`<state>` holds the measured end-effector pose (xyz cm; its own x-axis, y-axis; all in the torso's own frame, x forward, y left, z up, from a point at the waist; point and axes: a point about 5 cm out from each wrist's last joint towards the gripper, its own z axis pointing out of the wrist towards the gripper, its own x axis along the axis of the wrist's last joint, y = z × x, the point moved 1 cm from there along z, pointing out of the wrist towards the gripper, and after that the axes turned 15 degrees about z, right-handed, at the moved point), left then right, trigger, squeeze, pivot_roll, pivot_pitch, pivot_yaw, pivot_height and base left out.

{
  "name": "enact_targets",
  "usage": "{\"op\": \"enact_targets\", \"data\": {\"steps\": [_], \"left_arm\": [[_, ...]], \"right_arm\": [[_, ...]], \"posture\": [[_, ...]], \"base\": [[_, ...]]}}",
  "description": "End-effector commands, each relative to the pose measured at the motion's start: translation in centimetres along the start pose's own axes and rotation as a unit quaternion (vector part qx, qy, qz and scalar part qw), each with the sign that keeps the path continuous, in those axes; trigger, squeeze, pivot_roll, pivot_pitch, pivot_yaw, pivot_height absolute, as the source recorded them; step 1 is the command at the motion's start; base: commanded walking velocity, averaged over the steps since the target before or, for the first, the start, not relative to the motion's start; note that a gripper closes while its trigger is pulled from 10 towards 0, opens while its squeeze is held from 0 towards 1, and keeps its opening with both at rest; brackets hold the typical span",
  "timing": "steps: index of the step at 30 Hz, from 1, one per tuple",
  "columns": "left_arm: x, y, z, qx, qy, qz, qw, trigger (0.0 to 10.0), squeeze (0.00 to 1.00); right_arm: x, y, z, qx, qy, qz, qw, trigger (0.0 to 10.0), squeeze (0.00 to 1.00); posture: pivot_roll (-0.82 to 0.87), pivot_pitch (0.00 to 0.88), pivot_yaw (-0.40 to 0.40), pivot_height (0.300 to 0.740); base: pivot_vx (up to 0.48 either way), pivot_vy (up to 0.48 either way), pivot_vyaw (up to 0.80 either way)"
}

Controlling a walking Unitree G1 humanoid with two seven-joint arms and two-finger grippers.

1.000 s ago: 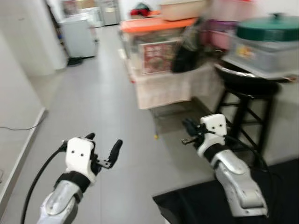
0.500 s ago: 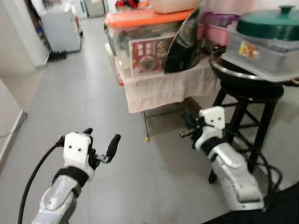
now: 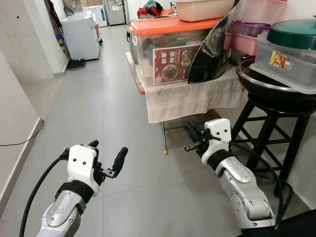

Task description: Building children table

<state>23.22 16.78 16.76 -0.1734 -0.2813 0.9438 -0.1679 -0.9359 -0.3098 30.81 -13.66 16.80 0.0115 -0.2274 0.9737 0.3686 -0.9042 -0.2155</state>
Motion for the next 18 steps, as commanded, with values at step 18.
{"op": "enact_targets", "data": {"steps": [18], "left_arm": [[-0.4,0.8,-0.25,-0.065,-0.013,-0.015,0.998,10.0,0.0]], "right_arm": [[-0.05,0.44,0.31,-0.017,-0.005,0.01,1.0,10.0,0.0]], "posture": [[-0.01,0.0,0.041,0.74]], "base": [[0.0,0.24,0.0]]}}
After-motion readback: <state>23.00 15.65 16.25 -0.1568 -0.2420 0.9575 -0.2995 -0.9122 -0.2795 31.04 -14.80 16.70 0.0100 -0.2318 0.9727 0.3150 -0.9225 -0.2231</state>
